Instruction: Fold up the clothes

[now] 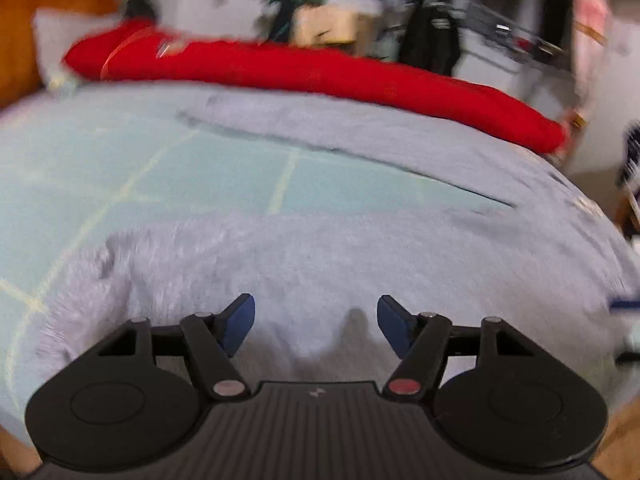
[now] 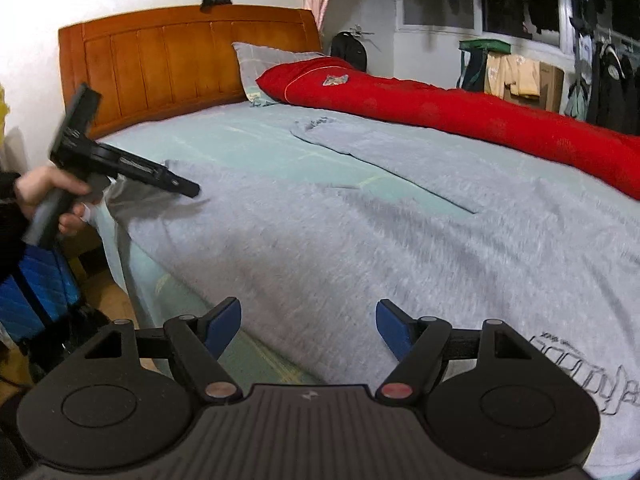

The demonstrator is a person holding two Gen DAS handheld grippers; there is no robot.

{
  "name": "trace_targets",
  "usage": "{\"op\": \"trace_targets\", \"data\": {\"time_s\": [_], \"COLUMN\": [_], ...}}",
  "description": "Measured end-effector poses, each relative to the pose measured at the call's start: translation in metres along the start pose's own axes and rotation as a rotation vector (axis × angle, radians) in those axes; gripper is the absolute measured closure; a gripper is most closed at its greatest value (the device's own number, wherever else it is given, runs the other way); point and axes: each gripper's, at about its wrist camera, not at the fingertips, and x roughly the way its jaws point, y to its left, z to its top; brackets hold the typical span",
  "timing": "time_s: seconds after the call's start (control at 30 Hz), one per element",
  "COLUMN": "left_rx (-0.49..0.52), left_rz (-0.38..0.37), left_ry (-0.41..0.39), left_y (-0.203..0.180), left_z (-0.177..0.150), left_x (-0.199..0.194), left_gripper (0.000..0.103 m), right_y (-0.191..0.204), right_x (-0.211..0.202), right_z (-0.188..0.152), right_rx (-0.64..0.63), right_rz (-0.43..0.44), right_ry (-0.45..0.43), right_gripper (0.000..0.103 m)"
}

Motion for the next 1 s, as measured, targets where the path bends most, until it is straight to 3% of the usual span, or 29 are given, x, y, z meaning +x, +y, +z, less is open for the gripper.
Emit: {"op": "trace_targets", "data": {"time_s": [0.23, 0.3, 0.5, 0.7, 0.87, 1.0], "left_rx": [0.357, 0.456, 0.712, 0.873, 0.986, 1.021], "left_rz": [0.004, 0.016, 0.062, 0.056, 0.08, 0.127], "left_ry": [-0.079, -0.105, -0.077, -0.082, -0.108, -0.115], "left_y": [-0.059, -0.077, -0.117, -0.139, -0.15, -0.145], "left_z": [-0.039, -0.049, -0.063, -0.072, -0.077, -0.076], "left_x": [-0.052, -0.054, -0.033, -0.02, -0.01, -0.01], "left_gripper": [0.031, 0.031, 0.031, 0.031, 0.023, 0.022], "right_y": [0.015, 0.027, 0.067, 0.092, 0.095, 0.097], "right_x": [0.014, 0.023, 0.052, 0.07, 0.064, 0.058], "right_z": [0.01, 0.013, 0.013, 0.004, 0.007, 0.01], "right_rx": [-0.113, -0.199, -0.431, -0.645, -0.664, -0.664], "right_rz": [0.005, -0.008, -0.06, -0.172, -0.182, -0.161], "right_ry": [0.017, 0.027, 0.065, 0.074, 0.049, 0.045], "right_gripper": [0.025, 0.025, 0.025, 0.019, 0.018, 0.018]}}
